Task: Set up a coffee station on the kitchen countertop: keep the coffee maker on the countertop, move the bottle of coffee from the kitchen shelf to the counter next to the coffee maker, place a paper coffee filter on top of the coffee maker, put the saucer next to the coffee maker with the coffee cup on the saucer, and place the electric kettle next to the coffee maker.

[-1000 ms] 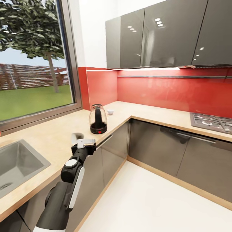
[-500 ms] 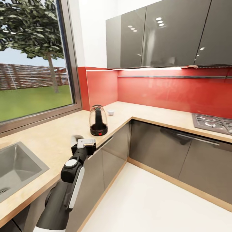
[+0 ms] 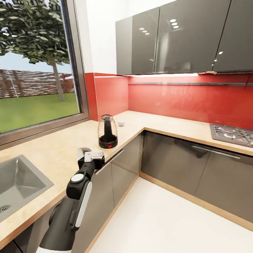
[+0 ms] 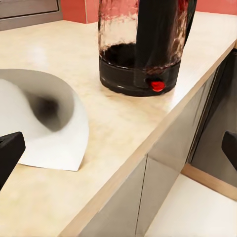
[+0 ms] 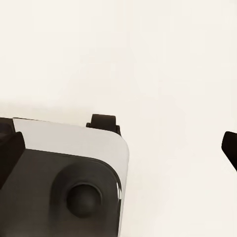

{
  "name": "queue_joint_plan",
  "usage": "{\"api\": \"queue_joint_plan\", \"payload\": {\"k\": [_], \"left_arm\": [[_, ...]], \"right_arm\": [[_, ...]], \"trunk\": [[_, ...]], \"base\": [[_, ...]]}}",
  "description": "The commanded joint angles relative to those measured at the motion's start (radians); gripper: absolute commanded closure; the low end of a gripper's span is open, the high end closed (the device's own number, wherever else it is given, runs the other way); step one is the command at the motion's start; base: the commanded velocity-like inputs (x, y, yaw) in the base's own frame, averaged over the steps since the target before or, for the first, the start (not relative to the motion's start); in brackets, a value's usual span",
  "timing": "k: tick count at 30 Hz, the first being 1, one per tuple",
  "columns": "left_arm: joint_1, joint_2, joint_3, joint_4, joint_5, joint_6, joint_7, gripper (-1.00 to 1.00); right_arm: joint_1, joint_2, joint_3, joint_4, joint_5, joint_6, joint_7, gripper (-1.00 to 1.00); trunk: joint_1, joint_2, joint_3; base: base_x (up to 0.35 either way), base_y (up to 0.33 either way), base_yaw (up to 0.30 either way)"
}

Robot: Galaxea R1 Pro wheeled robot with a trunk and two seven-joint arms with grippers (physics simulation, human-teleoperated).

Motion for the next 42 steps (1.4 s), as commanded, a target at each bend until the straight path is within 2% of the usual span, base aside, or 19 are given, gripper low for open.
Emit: {"api": "queue_joint_plan", "payload": {"k": [1,13,42], "left_arm": [[-0.001,0.0,-0.001,0.0,-0.007,0.006,0.001,-1.0],[-0.001,0.0,0.014,0.013,-0.006,0.005,0.0,-1.0],[-0.001,0.0,0.014,0.04,-0.005,0.003,0.0,-1.0]], "right_arm": [[-0.001,0.0,0.002,0.001,0.008,-0.003,0.001,-1.0],[-0.001,0.0,0.001,0.001,0.008,-0.003,0.001,-1.0],[-0.001,0.0,0.002,0.001,0.008,-0.003,0.001,-1.0]], "trunk": [[0.0,-0.001,-0.001],[0.0,-0.001,-0.001],[0.0,-0.001,-0.001]], "base": [[0.0,0.0,0.0],[0.0,0.0,0.0],[0.002,0.0,0.0]]}}
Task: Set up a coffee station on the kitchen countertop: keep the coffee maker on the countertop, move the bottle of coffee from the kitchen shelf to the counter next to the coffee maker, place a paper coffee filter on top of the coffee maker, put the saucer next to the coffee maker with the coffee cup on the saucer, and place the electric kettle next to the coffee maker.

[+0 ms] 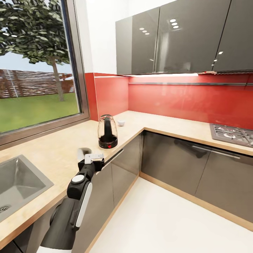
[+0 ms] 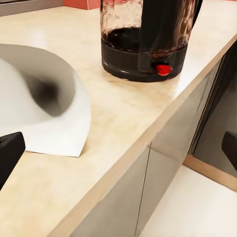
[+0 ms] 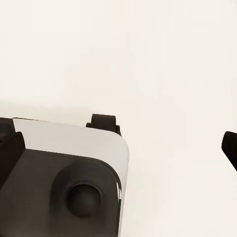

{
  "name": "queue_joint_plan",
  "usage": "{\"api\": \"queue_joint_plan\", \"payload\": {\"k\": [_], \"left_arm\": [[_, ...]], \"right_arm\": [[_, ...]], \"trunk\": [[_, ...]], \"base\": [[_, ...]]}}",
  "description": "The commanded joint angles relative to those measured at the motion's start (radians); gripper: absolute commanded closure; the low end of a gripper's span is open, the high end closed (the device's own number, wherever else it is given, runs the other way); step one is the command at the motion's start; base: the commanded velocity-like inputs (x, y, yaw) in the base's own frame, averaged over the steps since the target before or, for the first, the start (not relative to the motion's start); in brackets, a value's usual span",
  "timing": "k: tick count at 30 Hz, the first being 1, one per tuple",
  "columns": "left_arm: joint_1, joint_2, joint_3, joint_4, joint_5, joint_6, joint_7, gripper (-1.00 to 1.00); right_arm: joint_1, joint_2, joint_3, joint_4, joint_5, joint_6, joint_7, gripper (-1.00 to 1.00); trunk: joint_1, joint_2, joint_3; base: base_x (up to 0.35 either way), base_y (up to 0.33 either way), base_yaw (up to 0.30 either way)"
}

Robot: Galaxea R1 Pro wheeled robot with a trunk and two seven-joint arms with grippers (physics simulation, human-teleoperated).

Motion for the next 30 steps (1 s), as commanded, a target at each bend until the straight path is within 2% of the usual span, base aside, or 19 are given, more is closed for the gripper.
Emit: {"api": "queue_joint_plan", "payload": {"k": [1,17,30], "left_arm": [[-0.001,0.0,-0.001,-0.001,-0.007,0.006,0.002,-1.0],[-0.001,0.0,-0.001,0.031,-0.006,0.004,0.002,-1.0],[-0.001,0.0,-0.001,0.069,-0.006,-0.048,0.002,-1.0]], "right_arm": [[-0.001,0.0,0.001,0.001,0.008,-0.003,0.001,-1.0],[-0.001,0.0,0.002,0.001,0.008,-0.003,0.001,-1.0],[-0.001,0.0,0.002,0.001,0.008,-0.003,0.001,-1.0]], "trunk": [[0.0,-0.001,-0.001],[0.0,-0.001,-0.001],[0.0,-0.001,-0.001]], "base": [[0.038,0.0,0.0],[0.041,0.0,0.0],[0.028,0.0,0.0]]}}
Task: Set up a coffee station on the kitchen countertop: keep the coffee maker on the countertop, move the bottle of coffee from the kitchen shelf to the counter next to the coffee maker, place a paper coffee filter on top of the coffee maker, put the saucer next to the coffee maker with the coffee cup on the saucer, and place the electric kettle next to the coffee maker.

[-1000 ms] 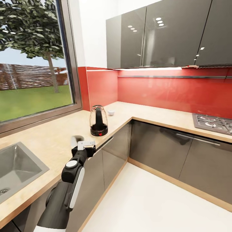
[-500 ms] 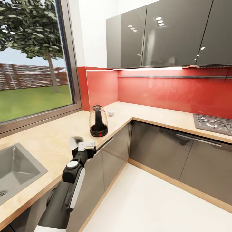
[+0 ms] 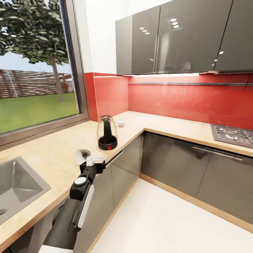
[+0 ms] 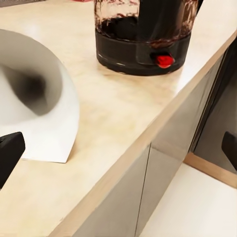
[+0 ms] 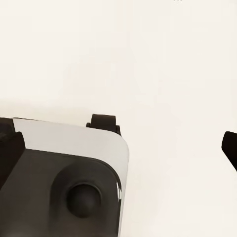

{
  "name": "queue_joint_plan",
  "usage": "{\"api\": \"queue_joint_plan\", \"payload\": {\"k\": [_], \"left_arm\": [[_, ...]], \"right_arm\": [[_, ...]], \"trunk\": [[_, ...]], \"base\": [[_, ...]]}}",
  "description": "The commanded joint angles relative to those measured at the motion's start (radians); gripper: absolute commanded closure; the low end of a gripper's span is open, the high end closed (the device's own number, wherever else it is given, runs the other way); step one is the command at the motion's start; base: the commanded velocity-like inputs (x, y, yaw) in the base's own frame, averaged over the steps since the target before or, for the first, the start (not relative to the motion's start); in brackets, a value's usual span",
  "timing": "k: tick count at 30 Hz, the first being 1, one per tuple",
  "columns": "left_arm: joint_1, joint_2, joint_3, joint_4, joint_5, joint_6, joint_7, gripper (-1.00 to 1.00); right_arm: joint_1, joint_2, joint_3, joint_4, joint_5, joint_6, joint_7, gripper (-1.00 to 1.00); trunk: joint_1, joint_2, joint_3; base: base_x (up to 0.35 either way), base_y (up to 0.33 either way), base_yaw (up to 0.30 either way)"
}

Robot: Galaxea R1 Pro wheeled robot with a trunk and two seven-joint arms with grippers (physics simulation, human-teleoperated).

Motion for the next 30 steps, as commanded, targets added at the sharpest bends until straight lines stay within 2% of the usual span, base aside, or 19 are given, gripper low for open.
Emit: {"api": "queue_joint_plan", "payload": {"k": [1,30], "left_arm": [[-0.001,0.0,-0.001,-0.001,-0.007,0.006,0.002,-1.0],[-0.001,0.0,0.0,-0.003,-0.006,0.005,0.001,-1.0]], "right_arm": [[-0.001,0.0,0.002,0.001,0.008,-0.003,0.001,-1.0],[0.0,0.0,0.001,0.034,0.008,-0.003,0.001,-1.0]], "trunk": [[0.0,-0.001,-0.001],[0.0,-0.001,-0.001]], "base": [[0.143,0.0,0.0],[0.042,0.03,0.0]]}}
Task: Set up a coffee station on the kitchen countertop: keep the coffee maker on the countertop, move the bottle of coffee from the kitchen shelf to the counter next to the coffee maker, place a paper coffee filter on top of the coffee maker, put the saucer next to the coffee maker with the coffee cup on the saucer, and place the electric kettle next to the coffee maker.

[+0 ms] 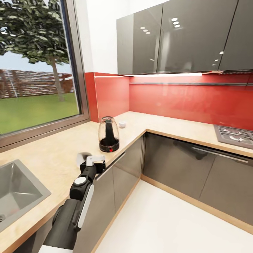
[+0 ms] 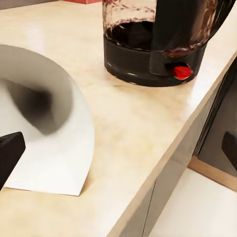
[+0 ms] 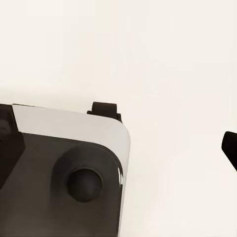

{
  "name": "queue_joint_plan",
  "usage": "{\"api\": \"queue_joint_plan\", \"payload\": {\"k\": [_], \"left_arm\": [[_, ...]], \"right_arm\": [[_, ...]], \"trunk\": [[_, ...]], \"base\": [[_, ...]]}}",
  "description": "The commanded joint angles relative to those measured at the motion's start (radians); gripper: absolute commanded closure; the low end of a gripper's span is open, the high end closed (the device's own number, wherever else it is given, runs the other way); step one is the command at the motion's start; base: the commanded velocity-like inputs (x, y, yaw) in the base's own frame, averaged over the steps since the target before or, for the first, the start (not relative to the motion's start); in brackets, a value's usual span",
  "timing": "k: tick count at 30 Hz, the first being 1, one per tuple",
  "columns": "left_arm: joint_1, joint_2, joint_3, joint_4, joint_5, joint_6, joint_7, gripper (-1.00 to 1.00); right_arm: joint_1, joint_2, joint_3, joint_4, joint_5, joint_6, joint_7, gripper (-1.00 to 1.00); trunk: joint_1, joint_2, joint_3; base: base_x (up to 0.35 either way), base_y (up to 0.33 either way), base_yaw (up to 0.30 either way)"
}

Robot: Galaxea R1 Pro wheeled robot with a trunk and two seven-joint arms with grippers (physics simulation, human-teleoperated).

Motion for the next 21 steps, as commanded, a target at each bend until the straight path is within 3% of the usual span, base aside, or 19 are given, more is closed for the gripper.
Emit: {"api": "queue_joint_plan", "payload": {"k": [1,21], "left_arm": [[-0.001,0.0,-0.001,-0.001,-0.007,0.006,0.002,-1.0],[-0.001,0.0,-0.001,0.0,-0.008,0.006,0.002,-1.0]], "right_arm": [[-0.001,0.0,0.002,0.003,0.008,-0.005,0.001,-1.0],[-0.002,0.0,0.001,0.003,0.008,-0.005,0.001,-1.0]], "trunk": [[0.0,-0.001,-0.001],[0.0,-0.001,-0.001]], "base": [[0.131,0.001,0.0],[0.052,0.0,0.0]]}}
